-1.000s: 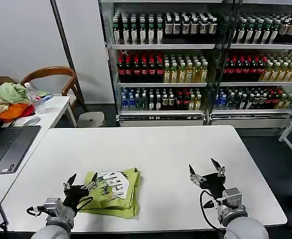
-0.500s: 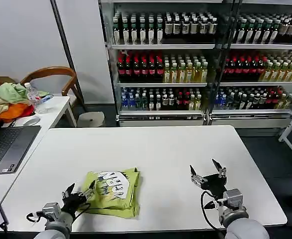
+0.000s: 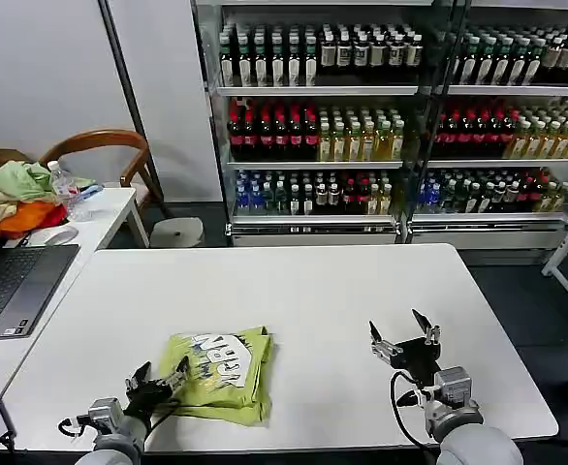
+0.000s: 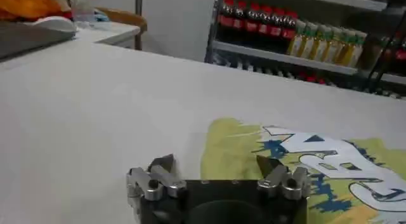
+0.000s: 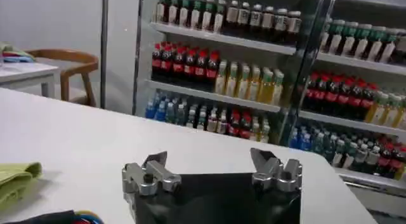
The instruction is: Fold and organize the clothes.
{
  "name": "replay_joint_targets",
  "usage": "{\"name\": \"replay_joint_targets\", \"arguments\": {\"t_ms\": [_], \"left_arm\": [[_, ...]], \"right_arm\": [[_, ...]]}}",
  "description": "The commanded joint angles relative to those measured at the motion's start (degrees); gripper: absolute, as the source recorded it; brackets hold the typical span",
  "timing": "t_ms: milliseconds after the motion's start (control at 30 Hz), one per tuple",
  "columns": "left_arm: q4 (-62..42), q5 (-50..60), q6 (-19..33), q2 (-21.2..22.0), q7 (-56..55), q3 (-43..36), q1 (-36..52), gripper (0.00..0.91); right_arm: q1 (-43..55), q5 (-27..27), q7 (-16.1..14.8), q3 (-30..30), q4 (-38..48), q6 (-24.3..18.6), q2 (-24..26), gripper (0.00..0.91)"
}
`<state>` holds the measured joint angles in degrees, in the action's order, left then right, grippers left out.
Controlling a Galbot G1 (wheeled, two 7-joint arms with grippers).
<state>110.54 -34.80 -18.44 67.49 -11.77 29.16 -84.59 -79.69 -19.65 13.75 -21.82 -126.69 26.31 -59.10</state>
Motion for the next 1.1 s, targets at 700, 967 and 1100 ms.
{"name": "replay_joint_targets", "arguments": {"t_ms": [700,967,1100], "left_arm": [[1.24,0.1,2.55,1.52,1.72,-1.65,-0.34,0.04],[8.2,-6.56,4.64,1.34,3.22,0.19,1.08,0.04],[8.45,-7.37,2.3,0.66,2.21,2.62,2.14,0.04]], "right_arm": [[0.1,0.11,-0.02,0.59,0.52,-0.23,-0.23,0.907],[-0.59,0.13,0.01,-0.35,-0.38,-0.21,0.31,0.907],[-0.77,0.15,0.02,-0.56,-0.61,-0.2,0.09,0.907]]}}
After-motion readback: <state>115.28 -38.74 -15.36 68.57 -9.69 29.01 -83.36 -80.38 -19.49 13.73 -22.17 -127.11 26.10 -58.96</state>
